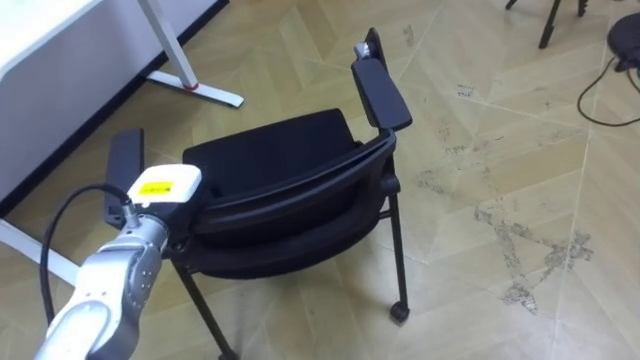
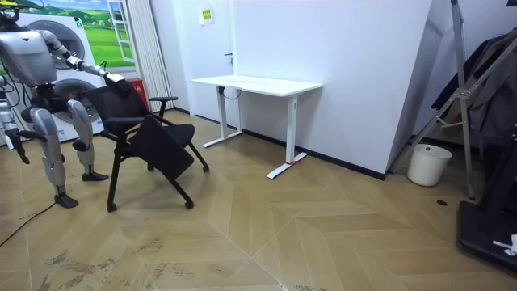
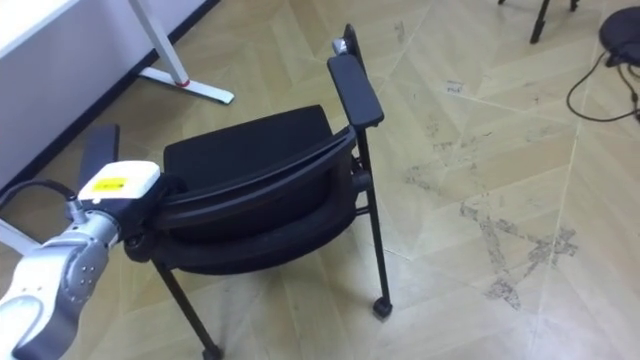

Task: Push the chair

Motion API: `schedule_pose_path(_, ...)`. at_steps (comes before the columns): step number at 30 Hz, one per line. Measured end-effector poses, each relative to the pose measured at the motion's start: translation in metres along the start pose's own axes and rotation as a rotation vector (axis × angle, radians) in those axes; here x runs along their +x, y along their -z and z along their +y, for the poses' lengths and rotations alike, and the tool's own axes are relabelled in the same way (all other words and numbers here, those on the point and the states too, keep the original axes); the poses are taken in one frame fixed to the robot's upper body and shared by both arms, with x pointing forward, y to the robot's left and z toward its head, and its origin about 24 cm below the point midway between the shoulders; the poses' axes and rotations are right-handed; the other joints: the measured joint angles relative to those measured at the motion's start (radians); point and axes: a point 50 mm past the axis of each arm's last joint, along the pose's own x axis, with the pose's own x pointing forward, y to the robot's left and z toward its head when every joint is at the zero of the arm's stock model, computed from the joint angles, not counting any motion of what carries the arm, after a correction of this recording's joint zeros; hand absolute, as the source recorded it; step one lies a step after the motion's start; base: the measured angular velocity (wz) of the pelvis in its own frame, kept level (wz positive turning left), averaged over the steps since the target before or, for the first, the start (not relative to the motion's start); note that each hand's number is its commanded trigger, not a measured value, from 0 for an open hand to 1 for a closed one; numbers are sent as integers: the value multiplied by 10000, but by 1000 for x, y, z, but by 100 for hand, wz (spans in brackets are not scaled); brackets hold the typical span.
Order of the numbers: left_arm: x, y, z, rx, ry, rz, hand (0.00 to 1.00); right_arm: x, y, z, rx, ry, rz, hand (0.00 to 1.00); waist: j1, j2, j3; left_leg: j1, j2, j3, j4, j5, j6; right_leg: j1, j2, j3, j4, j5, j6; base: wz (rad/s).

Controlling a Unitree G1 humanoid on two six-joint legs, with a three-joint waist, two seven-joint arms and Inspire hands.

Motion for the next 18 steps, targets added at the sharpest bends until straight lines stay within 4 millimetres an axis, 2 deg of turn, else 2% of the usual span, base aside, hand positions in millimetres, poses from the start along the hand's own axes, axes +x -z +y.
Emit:
schedule_pose_path(9, 0, -2, 0, 117, -263, -186, 100, 0, -4, -7, -71, 15, -89, 0, -16, -133, -16, 29, 0, 0, -5, 0, 0, -5, 4, 39, 17, 0, 0, 0)
schedule_pose_path(18, 0, -4, 2, 202, -583, -394, 100, 0, -6, -9, -196, 239, -152, 0, -6, -208, 13, 13, 3, 12, -4, 0, 0, -42, 13, 74, 2, 0, 0, 0)
